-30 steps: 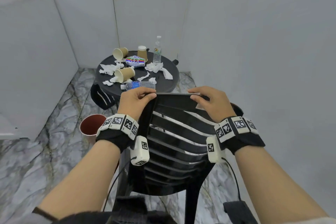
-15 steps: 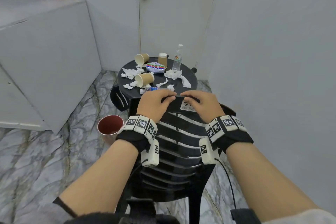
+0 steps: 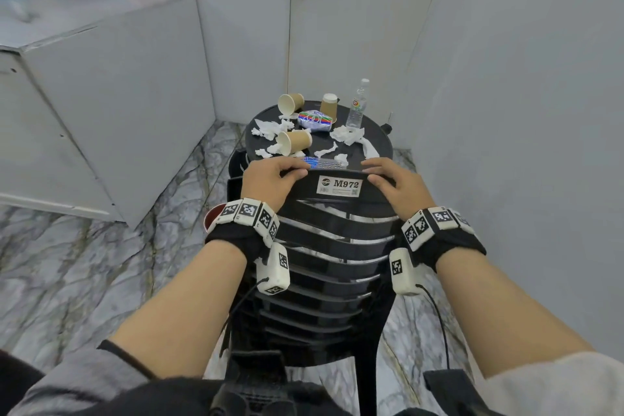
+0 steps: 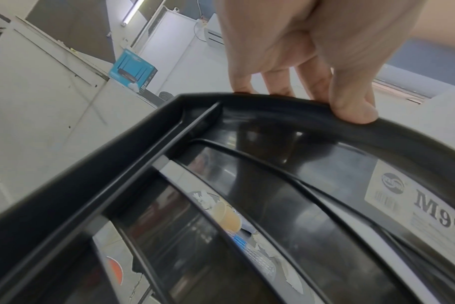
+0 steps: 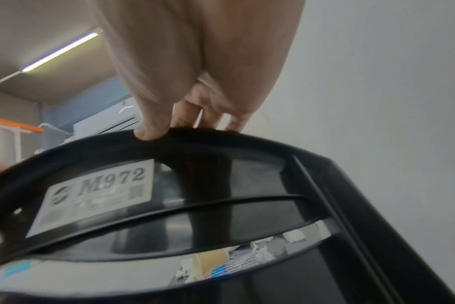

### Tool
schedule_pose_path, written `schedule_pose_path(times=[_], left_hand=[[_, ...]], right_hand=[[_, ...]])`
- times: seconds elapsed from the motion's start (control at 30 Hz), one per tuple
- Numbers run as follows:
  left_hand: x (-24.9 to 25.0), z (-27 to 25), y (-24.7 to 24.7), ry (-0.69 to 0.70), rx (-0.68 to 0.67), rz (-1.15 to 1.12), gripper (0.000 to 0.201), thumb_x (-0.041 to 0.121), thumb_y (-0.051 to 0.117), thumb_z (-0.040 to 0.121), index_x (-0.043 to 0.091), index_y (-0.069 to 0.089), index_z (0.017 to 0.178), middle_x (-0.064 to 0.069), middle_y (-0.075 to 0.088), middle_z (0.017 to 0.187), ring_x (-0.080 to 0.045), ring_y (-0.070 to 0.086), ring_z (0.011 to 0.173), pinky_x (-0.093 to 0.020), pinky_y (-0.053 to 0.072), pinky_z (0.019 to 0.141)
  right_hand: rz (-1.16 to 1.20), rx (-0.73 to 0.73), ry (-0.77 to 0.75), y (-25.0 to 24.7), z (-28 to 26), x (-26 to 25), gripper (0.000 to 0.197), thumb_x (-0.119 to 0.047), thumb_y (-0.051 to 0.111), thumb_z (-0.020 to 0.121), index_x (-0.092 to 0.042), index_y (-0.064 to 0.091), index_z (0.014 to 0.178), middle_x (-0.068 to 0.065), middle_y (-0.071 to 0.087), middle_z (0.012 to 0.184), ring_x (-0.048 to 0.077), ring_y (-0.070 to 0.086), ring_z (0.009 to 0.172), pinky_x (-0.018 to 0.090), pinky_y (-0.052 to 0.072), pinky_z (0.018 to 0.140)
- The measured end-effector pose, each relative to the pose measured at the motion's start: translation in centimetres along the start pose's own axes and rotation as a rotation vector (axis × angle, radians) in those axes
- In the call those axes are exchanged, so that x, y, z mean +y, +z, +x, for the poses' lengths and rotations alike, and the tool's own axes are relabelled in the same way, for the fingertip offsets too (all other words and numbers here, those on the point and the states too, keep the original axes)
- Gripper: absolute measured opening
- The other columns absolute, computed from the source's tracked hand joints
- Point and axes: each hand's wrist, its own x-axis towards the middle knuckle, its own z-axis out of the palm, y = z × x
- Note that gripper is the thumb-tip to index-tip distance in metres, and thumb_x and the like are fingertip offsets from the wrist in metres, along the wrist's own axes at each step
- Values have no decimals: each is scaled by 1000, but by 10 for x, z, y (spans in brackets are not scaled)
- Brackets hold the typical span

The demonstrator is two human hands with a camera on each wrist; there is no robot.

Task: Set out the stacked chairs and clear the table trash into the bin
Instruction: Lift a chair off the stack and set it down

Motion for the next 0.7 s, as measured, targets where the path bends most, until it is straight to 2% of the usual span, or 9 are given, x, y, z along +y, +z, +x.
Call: schedule_pose_path(times=[0.13, 0.23, 0.3, 0.4, 0.5, 0.6, 0.7], left_hand=[[-10, 0, -9, -12, 20, 14, 14, 27, 68, 84, 30, 74, 96, 10, 72, 92, -5, 62, 89, -23, 47, 89], [-23, -6, -14, 5, 58, 36, 14, 28, 65, 86, 32, 72, 96, 13, 71, 94, -5, 63, 91, -23, 47, 88], [-32, -10, -18, 62, 80, 74, 16, 29, 61, 88, 34, 69, 100, 15, 71, 96, -6, 64, 92, -29, 48, 90], [-48, -16, -23, 182, 41, 243, 28, 38, 57, 88, 41, 58, 116, 17, 67, 109, -11, 61, 101, -41, 41, 99], [-67, -26, -28, 255, -4, 505, 48, 53, 49, 88, 45, 40, 134, 13, 58, 125, -18, 52, 110, -42, 32, 98], [-76, -28, -28, 301, -47, 632, 62, 56, 50, 86, 46, 26, 142, 9, 50, 131, -23, 48, 112, -43, 30, 97], [-76, -27, -25, 285, -39, 668, 67, 50, 56, 85, 48, 22, 142, 7, 49, 129, -24, 46, 112, -45, 29, 96]], right_hand=[[23, -1, 15, 7, 7, 0, 17, -22, 56, 92, -32, 66, 102, -14, 69, 97, -11, 57, 95, 6, 38, 86], [34, -13, -6, 18, 13, -6, 17, -20, 57, 92, -28, 67, 103, -11, 69, 97, -13, 56, 92, 2, 38, 81], [61, -31, -17, 25, 15, -13, 18, -19, 56, 92, -25, 68, 104, -10, 69, 98, -14, 55, 91, -1, 37, 80], [70, -55, -40, 37, 18, -21, 18, -18, 55, 93, -22, 68, 105, -11, 67, 100, -11, 55, 89, -4, 33, 78], [60, -76, -55, 50, 23, -27, 19, -19, 56, 93, -23, 68, 106, -11, 67, 104, -2, 56, 94, -2, 33, 81], [44, -73, -60, 55, 23, -27, 20, -20, 54, 94, -26, 66, 109, -11, 66, 107, 0, 56, 100, 6, 39, 88], [-111, -159, -145, 55, 20, -27, 30, -22, 58, 91, -25, 55, 121, -7, 62, 119, 4, 54, 109, 15, 37, 91]])
